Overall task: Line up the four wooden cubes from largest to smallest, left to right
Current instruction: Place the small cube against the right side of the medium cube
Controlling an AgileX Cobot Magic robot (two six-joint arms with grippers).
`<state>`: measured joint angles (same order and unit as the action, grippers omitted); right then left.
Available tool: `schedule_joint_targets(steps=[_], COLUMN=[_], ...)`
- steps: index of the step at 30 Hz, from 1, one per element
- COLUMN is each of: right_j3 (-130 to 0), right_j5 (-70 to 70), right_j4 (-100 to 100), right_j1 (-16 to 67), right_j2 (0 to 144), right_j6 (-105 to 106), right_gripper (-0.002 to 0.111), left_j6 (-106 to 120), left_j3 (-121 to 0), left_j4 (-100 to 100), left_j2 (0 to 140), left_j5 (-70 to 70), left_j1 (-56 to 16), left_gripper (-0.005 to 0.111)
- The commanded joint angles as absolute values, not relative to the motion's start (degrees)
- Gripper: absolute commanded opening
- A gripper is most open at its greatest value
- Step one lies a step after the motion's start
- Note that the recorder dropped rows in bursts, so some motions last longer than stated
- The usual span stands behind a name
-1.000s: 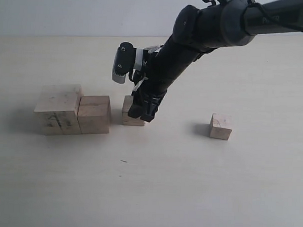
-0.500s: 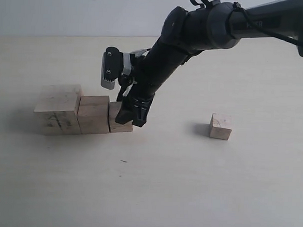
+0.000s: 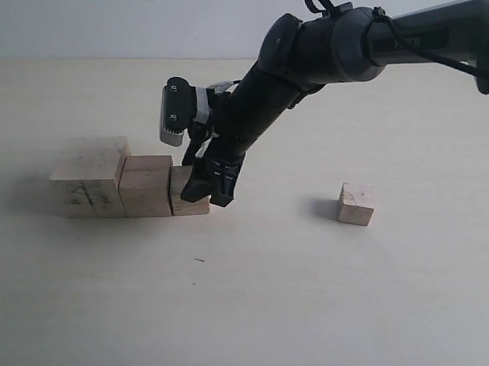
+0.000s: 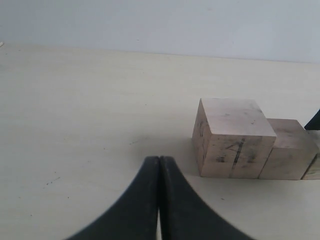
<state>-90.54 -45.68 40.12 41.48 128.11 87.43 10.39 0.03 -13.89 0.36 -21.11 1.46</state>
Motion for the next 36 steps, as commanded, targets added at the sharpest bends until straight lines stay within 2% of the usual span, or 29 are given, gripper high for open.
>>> schedule_joint_targets(steps=[1,9,13,20,27,30,36], right_j3=[-90.42,-90.42,-90.42,-90.42,-90.42,-90.42,-90.42], right_j5=[-43.71,-43.67,-44.72,-44.72,-45.32,-45.16,-43.58], right_j4=[40.12,40.12,40.12,40.12,40.32,41.14,42.04], right_j1=[41.99,41.99,41.99,41.99,41.99,41.99,41.99], right_j2=[128.87,128.87,128.87,128.87,128.87,128.87,128.64], right_j6=[84.91,83.88,83.88,83.88,83.88,83.88,83.72], right_gripper=[0.0,0.0,0.007,0.031,0.071,0.08,0.087], left_j6=[10.25,10.25,10.25,10.25,10.25,10.25,10.25], left_j3=[0.0,0.0,0.0,0.0,0.0,0.0,0.0], left_j4=[-13.83,-13.83,-13.83,-13.83,-13.83,-13.83,-13.83], left_j2=[0.0,0.0,0.0,0.0,0.0,0.0,0.0], left_j5=[-20.9,-20.9,-20.9,-20.9,-20.9,-20.9,-20.9], left_j1=[1.13,1.13,1.13,1.13,1.13,1.13,1.13], left_gripper=[0.0,0.0,0.0,0.0,0.0,0.0,0.0])
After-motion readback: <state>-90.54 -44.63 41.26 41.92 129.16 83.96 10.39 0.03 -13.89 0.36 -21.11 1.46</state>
